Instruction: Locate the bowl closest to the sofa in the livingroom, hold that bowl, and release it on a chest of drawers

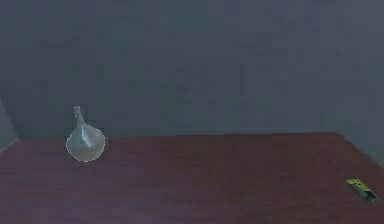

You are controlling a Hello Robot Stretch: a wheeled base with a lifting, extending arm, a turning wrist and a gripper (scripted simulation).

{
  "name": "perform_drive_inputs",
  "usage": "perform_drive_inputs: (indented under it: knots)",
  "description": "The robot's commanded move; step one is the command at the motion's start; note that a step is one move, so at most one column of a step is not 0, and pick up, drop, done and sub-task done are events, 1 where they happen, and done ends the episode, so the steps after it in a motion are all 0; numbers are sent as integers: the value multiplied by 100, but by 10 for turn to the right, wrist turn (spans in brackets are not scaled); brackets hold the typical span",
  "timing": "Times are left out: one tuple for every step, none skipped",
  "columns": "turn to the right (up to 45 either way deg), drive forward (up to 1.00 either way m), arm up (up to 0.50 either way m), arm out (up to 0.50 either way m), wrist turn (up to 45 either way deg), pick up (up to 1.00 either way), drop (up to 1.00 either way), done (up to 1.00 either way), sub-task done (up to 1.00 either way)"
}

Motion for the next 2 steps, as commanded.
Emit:
perform_drive_inputs:
  knots:
    - [-450, 0, 0, 0, 0, 0, 0, 0, 0]
    - [-30, 0, 0, 0, 0, 0, 0, 0, 0]
